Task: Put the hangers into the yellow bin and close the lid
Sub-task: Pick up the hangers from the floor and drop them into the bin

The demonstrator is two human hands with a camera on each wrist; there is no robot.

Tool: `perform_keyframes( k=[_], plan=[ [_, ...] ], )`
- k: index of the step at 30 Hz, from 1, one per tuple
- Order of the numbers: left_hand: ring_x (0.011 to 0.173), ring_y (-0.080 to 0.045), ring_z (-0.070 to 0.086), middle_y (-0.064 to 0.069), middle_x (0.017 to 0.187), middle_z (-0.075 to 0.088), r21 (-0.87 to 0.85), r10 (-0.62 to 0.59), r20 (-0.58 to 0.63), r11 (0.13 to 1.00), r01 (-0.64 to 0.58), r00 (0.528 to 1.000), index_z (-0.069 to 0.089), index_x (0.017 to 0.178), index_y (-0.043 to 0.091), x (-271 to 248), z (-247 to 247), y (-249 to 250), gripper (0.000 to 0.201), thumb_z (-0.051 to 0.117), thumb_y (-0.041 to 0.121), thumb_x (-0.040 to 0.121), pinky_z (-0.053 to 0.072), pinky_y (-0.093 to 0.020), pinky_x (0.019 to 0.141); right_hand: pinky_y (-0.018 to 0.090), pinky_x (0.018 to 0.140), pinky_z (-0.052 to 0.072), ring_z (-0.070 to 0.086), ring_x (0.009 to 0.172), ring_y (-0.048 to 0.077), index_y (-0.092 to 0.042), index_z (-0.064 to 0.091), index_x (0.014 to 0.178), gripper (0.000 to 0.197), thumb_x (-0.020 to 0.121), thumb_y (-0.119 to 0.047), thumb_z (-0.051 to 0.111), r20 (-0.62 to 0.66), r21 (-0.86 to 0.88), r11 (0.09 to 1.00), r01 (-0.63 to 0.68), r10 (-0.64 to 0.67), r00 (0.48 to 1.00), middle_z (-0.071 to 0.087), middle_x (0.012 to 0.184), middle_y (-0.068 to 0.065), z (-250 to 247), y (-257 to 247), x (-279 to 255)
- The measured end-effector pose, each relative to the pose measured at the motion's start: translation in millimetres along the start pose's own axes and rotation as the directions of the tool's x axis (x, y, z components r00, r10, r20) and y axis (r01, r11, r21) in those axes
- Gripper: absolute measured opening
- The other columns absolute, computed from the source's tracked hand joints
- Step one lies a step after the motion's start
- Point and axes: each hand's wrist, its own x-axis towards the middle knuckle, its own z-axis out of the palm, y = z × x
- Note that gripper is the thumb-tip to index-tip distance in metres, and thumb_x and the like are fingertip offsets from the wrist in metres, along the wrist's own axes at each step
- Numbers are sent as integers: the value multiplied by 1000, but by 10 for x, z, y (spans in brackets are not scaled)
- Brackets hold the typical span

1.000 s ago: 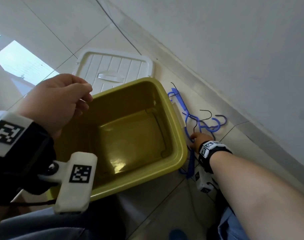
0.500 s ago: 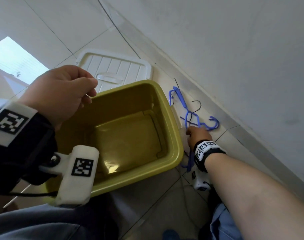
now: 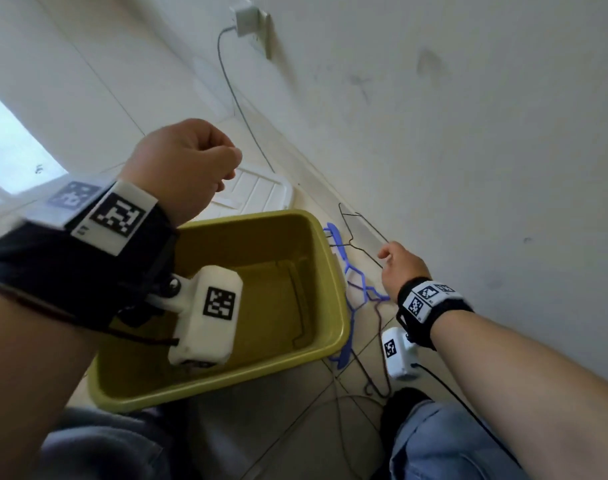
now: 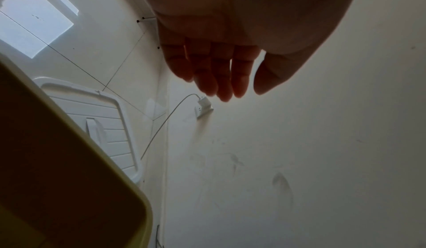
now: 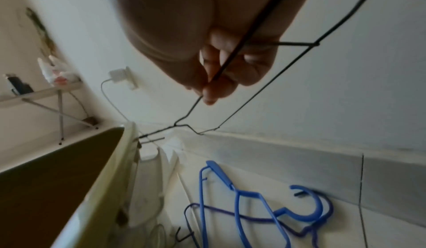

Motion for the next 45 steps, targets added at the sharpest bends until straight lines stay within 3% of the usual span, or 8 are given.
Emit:
perform_keyframes(
  k=[2, 9, 13, 22, 27, 33, 40, 45],
  plan=[
    [74, -14, 61, 6, 79, 65, -9, 20, -11, 1000, -20, 1000, 59, 76, 26, -37, -78, 11, 11, 52, 30, 82, 53, -42, 81, 28, 71, 46, 58, 83, 28, -20, 56, 113, 36, 87, 0, 39, 3, -14, 999, -43, 43, 999, 66, 107, 12, -74, -17, -52],
    [74, -11, 61, 7, 81, 66, -19, 47, -29, 999, -47, 998, 59, 79, 24, -170, -321, -14, 12, 50, 30, 84, 50, -32, 70, 32, 96, 46, 57, 114, 29, -17, 57, 122, 41, 87, -2, 41, 54, -320, 947, 7, 10, 998, 60, 126, 10, -303, -196, -267],
    [76, -13, 61, 8, 78, 64, -26, 54, -42, 998, -55, 998, 58, 77, 25, -231, -438, -36, 12, 49, 29, 84, 51, -34, 72, 35, 95, 50, 61, 111, 30, -12, 59, 120, 39, 85, -1, 50, 105, -591, 800, 106, -54, 993, 62, 123, 12, -420, -350, -332],
    [80, -17, 62, 6, 79, 64, -48, 38, -54, 998, -40, 998, 61, 91, 16, -262, -586, -65, 17, 47, 25, 85, 50, -30, 68, 33, 92, 50, 62, 108, 32, -7, 59, 119, 36, 85, -3, 48, 130, -737, 663, 129, -48, 990, 63, 119, 14, -601, -623, -400],
    [84, -20, 65, 1, 85, 69, 6, 61, -32, 998, -61, 998, 63, 90, 14, -286, -555, -22, 21, 46, 24, 84, 48, -29, 64, 35, 97, 47, 58, 116, 32, -11, 58, 124, 40, 86, -9, 48, 88, -683, 724, 100, -55, 995, 60, 128, 12, -949, -799, -332],
    [89, -21, 66, -2, 92, 70, -51, 71, -8, 996, -71, 997, 61, 89, 16, -317, -528, 61, 17, 47, 25, 84, 46, -29, 65, 30, 88, 44, 58, 108, 28, -18, 64, 107, 33, 88, -2, 42, -88, -426, 888, 174, -232, 969, 64, 119, 9, -1147, -991, -569],
    [90, -23, 67, -3, 92, 71, -66, 71, -7, 995, -71, 997, 62, 89, 14, -324, -563, 58, 18, 46, 22, 84, 51, -32, 71, 23, 78, 37, 53, 87, 20, -17, 61, 113, 28, 91, -7, 47, -86, -274, 884, 380, -416, 905, 63, 100, 4, -840, -1203, -830],
    [91, -23, 67, 4, 80, 67, -77, 38, -24, 996, -39, 999, 58, 76, 20, -266, -641, 15, 14, 47, 22, 84, 55, -40, 82, 20, 81, 38, 50, 81, 12, -19, 60, 122, 34, 92, -9, 49, -1, -182, 842, 508, -517, 856, 58, 89, -5, -692, -1356, -999]
  ],
)
